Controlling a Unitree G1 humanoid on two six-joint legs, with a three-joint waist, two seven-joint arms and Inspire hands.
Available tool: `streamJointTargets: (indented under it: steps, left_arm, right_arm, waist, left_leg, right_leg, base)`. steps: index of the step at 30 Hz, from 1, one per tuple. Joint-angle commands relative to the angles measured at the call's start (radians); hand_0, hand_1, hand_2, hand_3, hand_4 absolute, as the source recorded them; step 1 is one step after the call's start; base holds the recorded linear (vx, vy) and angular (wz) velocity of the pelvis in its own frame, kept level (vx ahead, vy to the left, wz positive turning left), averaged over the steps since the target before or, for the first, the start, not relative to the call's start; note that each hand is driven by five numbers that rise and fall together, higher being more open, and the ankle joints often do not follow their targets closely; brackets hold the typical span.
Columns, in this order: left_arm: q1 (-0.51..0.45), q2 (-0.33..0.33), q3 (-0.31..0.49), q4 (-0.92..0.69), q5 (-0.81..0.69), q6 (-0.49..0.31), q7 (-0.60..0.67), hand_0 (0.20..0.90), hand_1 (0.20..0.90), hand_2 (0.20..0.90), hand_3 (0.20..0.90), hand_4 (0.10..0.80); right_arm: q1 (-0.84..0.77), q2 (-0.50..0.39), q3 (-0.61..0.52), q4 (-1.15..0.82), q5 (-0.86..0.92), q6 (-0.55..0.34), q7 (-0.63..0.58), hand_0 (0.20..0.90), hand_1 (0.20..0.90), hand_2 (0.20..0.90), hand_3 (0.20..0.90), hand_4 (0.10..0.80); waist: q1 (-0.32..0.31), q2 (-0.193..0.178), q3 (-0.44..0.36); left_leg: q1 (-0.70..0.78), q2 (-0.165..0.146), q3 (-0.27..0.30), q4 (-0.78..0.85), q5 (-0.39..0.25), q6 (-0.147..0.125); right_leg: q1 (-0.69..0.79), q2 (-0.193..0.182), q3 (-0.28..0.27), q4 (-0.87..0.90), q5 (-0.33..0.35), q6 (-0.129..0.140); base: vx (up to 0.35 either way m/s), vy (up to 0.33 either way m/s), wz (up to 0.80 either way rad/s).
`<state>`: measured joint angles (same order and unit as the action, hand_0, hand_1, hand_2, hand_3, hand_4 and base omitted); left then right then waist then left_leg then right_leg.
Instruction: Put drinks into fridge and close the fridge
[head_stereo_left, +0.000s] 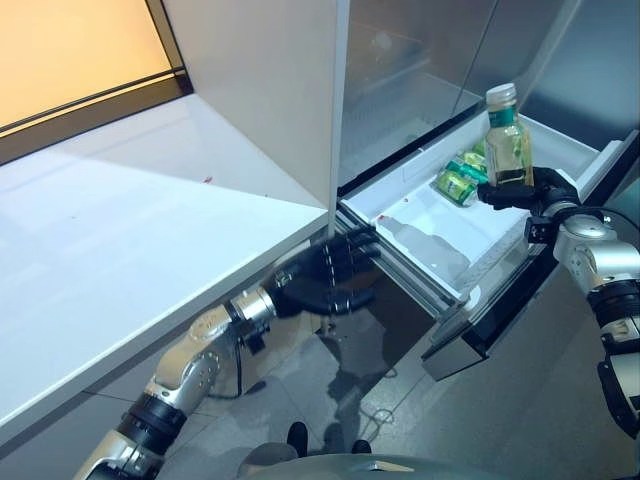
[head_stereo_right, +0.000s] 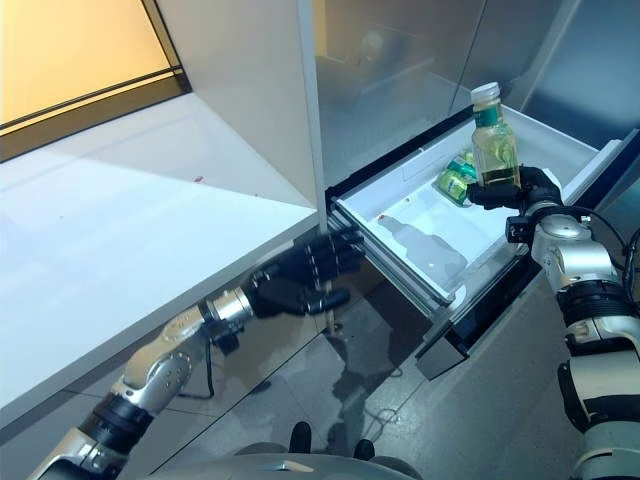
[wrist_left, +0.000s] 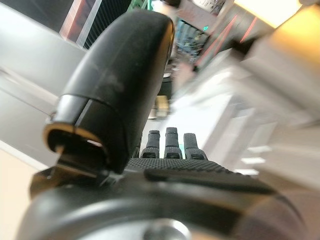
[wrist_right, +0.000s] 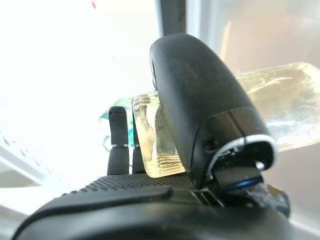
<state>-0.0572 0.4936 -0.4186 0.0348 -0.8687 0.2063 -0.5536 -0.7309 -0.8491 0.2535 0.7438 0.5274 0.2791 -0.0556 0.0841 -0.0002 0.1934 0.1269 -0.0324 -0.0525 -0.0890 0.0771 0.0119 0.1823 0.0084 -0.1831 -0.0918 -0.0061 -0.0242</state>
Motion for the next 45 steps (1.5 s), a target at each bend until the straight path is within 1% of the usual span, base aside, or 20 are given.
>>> streamJointTargets:
  steps: [1, 3, 5, 7, 8, 10, 14, 18, 21, 27, 30, 33, 34, 35, 37, 38, 39, 40, 41, 45]
  left_arm:
    - [0.037, 0.041, -0.079, -0.006, -0.008, -0.047, -0.022, 0.900, 0.900, 0.900, 0.900, 0.800]
    - [0.054, 0.049, -0.098, 0.065, 0.064, -0.075, 0.008, 0.900, 0.900, 0.900, 0.900, 0.800]
    - [0.062, 0.047, -0.115, 0.132, 0.128, -0.128, 0.070, 0.900, 0.900, 0.900, 0.900, 0.800]
    - [0.072, 0.030, -0.117, 0.287, 0.259, -0.265, 0.143, 0.900, 0.900, 0.900, 0.900, 0.800]
    - [0.071, 0.029, -0.117, 0.316, 0.279, -0.283, 0.160, 0.900, 0.900, 0.900, 0.900, 0.800]
    - [0.056, 0.007, -0.105, 0.469, 0.351, -0.357, 0.262, 0.900, 0.900, 0.900, 0.900, 0.800]
    - [0.012, -0.022, -0.034, 0.656, 0.497, -0.368, 0.369, 0.900, 0.900, 0.900, 0.900, 0.800]
    - [-0.026, -0.040, 0.021, 0.780, 0.562, -0.385, 0.407, 0.900, 0.900, 0.900, 0.900, 0.800]
    - [-0.047, -0.051, 0.059, 0.859, 0.615, -0.388, 0.471, 0.900, 0.900, 0.900, 0.900, 0.800]
    - [-0.051, -0.058, 0.108, 0.906, 0.611, -0.372, 0.496, 0.900, 0.900, 0.900, 0.900, 0.800]
    - [-0.050, -0.059, 0.114, 0.885, 0.596, -0.374, 0.485, 0.900, 0.900, 0.900, 0.900, 0.800]
    - [-0.054, -0.060, 0.115, 0.866, 0.591, -0.376, 0.476, 0.900, 0.900, 0.900, 0.900, 0.800]
    - [-0.055, -0.060, 0.115, 0.864, 0.592, -0.376, 0.474, 0.900, 0.900, 0.900, 0.900, 0.800]
    - [-0.060, -0.060, 0.114, 0.857, 0.593, -0.376, 0.471, 0.900, 0.900, 0.900, 0.900, 0.800]
    - [-0.065, -0.059, 0.111, 0.848, 0.594, -0.377, 0.468, 0.900, 0.900, 0.900, 0.900, 0.800]
    - [-0.068, -0.059, 0.109, 0.844, 0.596, -0.378, 0.466, 0.900, 0.900, 0.900, 0.900, 0.800]
    - [-0.069, -0.059, 0.108, 0.844, 0.596, -0.377, 0.466, 0.900, 0.900, 0.900, 0.900, 0.800]
    - [-0.074, -0.060, 0.105, 0.840, 0.598, -0.373, 0.468, 0.900, 0.900, 0.900, 0.900, 0.800]
    - [-0.075, -0.060, 0.106, 0.838, 0.600, -0.372, 0.468, 0.900, 0.900, 0.900, 0.900, 0.800]
    - [-0.080, -0.060, 0.103, 0.839, 0.602, -0.363, 0.474, 0.900, 0.900, 0.900, 0.900, 0.800]
  right_arm:
    - [-0.295, -0.116, 0.043, 0.016, -0.045, -0.175, -0.007, 0.300, 0.300, 0.300, 0.200, 0.100]
    - [-0.302, -0.110, 0.049, 0.068, -0.082, -0.156, 0.023, 0.300, 0.300, 0.300, 0.200, 0.100]
    - [-0.303, -0.105, 0.051, 0.107, -0.119, -0.125, 0.056, 0.300, 0.300, 0.300, 0.200, 0.100]
    - [-0.284, -0.089, 0.055, 0.188, -0.182, -0.106, 0.101, 0.300, 0.300, 0.300, 0.200, 0.100]
    - [-0.278, -0.086, 0.054, 0.200, -0.185, -0.107, 0.104, 0.300, 0.300, 0.300, 0.200, 0.100]
    - [-0.260, -0.068, 0.041, 0.234, -0.193, -0.093, 0.116, 0.300, 0.300, 0.300, 0.200, 0.100]
    - [-0.223, -0.038, 0.040, 0.241, -0.228, -0.057, 0.127, 0.300, 0.300, 0.300, 0.200, 0.100]
    - [-0.211, -0.029, 0.048, 0.238, -0.259, -0.034, 0.143, 0.300, 0.300, 0.300, 0.200, 0.100]
    - [-0.201, -0.031, 0.062, 0.242, -0.279, -0.013, 0.159, 0.300, 0.300, 0.300, 0.200, 0.100]
    - [-0.187, -0.040, 0.080, 0.238, -0.360, 0.045, 0.190, 0.300, 0.300, 0.300, 0.200, 0.100]
    - [-0.189, -0.056, 0.093, 0.241, -0.441, 0.079, 0.227, 0.300, 0.300, 0.300, 0.200, 0.100]
    - [-0.193, -0.061, 0.114, 0.248, -0.461, 0.119, 0.275, 0.300, 0.300, 0.300, 0.200, 0.100]
    - [-0.192, -0.060, 0.115, 0.248, -0.465, 0.122, 0.281, 0.333, 0.333, 0.333, 0.238, 0.138]
    - [-0.192, -0.059, 0.120, 0.251, -0.469, 0.127, 0.289, 0.387, 0.387, 0.387, 0.302, 0.202]
    - [-0.195, -0.058, 0.121, 0.259, -0.480, 0.135, 0.312, 0.389, 0.389, 0.389, 0.304, 0.204]
    - [-0.194, -0.054, 0.122, 0.274, -0.488, 0.130, 0.324, 0.441, 0.441, 0.441, 0.365, 0.265]
    - [-0.195, -0.053, 0.122, 0.277, -0.488, 0.132, 0.327, 0.441, 0.441, 0.441, 0.365, 0.265]
    - [-0.197, -0.048, 0.125, 0.281, -0.491, 0.139, 0.334, 0.587, 0.587, 0.587, 0.535, 0.435]
    - [-0.195, -0.045, 0.125, 0.286, -0.506, 0.144, 0.349, 0.900, 0.900, 0.900, 0.900, 0.800]
    - [-0.194, -0.034, 0.132, 0.302, -0.527, 0.145, 0.352, 0.900, 0.900, 0.900, 0.900, 0.800]
  waist:
    - [0.040, -0.028, -0.106]
    - [0.047, -0.023, -0.097]
    - [0.051, -0.021, -0.087]
    - [0.065, -0.021, -0.063]
    - [0.068, -0.022, -0.058]
    - [0.073, -0.028, -0.030]
    - [0.072, -0.037, 0.028]
    - [0.065, -0.032, 0.077]
    - [0.060, -0.026, 0.115]
    - [0.055, -0.018, 0.155]
    - [0.056, -0.015, 0.177]
    - [0.060, -0.014, 0.192]
    - [0.061, -0.015, 0.194]
    - [0.062, -0.016, 0.199]
    - [0.064, -0.017, 0.204]
    - [0.067, -0.017, 0.206]
    - [0.067, -0.018, 0.206]
    - [0.069, -0.019, 0.207]
    - [0.070, -0.019, 0.208]
    - [0.072, -0.019, 0.209]
  left_leg:
    - [0.003, -0.012, 0.018, 0.012, -0.088, -0.011]
    - [-0.008, -0.012, 0.015, 0.012, -0.085, -0.011]
    - [-0.019, -0.012, 0.013, 0.013, -0.081, -0.011]
    - [-0.039, -0.013, 0.010, 0.020, -0.076, -0.007]
    - [-0.044, -0.014, 0.009, 0.024, -0.076, -0.006]
    - [-0.066, -0.015, 0.009, 0.037, -0.076, -0.004]
    - [-0.099, -0.014, 0.014, 0.050, -0.075, 0.001]
    - [-0.131, -0.012, 0.022, 0.062, -0.074, 0.006]
    - [-0.152, -0.012, 0.028, 0.068, -0.074, 0.008]
    - [-0.172, -0.018, 0.034, 0.081, -0.077, 0.007]
    - [-0.186, -0.021, 0.035, 0.089, -0.079, 0.007]
    - [-0.190, -0.023, 0.034, 0.091, -0.079, 0.007]
    - [-0.191, -0.023, 0.034, 0.092, -0.079, 0.007]
    - [-0.192, -0.024, 0.034, 0.093, -0.079, 0.007]
    - [-0.194, -0.025, 0.033, 0.095, -0.079, 0.007]
    - [-0.192, -0.025, 0.032, 0.094, -0.079, 0.007]
    - [-0.192, -0.025, 0.031, 0.095, -0.079, 0.007]
    - [-0.193, -0.025, 0.030, 0.095, -0.079, 0.007]
    - [-0.192, -0.025, 0.030, 0.095, -0.079, 0.007]
    - [-0.189, -0.025, 0.032, 0.094, -0.079, 0.007]
  right_leg:
    - [-0.027, -0.007, -0.007, 0.034, -0.021, 0.049]
    - [-0.036, -0.008, -0.010, 0.034, -0.021, 0.049]
    - [-0.046, -0.009, -0.013, 0.038, -0.022, 0.048]
    - [-0.063, -0.012, -0.019, 0.045, -0.022, 0.046]
    - [-0.066, -0.012, -0.019, 0.047, -0.022, 0.046]
    - [-0.086, -0.014, -0.022, 0.060, -0.021, 0.044]
    - [-0.122, -0.012, -0.020, 0.074, -0.015, 0.042]
    - [-0.164, -0.012, -0.014, 0.092, -0.011, 0.040]
    - [-0.191, -0.013, -0.014, 0.105, -0.009, 0.039]
    - [-0.212, -0.019, -0.015, 0.117, -0.009, 0.038]
    - [-0.226, -0.023, -0.018, 0.124, -0.009, 0.038]
    - [-0.231, -0.024, -0.022, 0.128, -0.008, 0.037]
    - [-0.231, -0.025, -0.022, 0.129, -0.008, 0.037]
    - [-0.232, -0.025, -0.024, 0.130, -0.008, 0.037]
    - [-0.233, -0.026, -0.025, 0.132, -0.008, 0.038]
    - [-0.231, -0.027, -0.027, 0.133, -0.008, 0.039]
    - [-0.231, -0.027, -0.028, 0.133, -0.008, 0.039]
    - [-0.231, -0.027, -0.029, 0.134, -0.009, 0.039]
    - [-0.231, -0.028, -0.031, 0.135, -0.009, 0.039]
    - [-0.227, -0.028, -0.033, 0.135, -0.009, 0.038]
  base:
    - [-0.002, 0.005, 0.19]
    - [-0.015, 0.000, 0.23]
    - [-0.024, -0.009, 0.16]
    - [-0.044, -0.043, 0.18]
    - [-0.057, -0.078, 0.20]
    - [-0.070, -0.091, 0.12]
    - [-0.073, -0.079, 0.03]
    - [-0.101, -0.028, -0.01]
    - [-0.071, -0.006, -0.01]
    - [-0.006, 0.001, 0.00]
    - [-0.035, 0.011, -0.04]
    - [0.000, 0.000, 0.00]
    - [0.000, 0.000, 0.00]
    - [0.000, 0.000, 0.00]
    - [0.000, 0.000, 0.00]
    - [0.000, 0.000, 0.00]
    - [0.000, 0.000, 0.00]
    - [0.000, 0.000, 0.00]
    - [0.000, 0.000, 0.00]
    - [0.000, 0.000, 0.00]
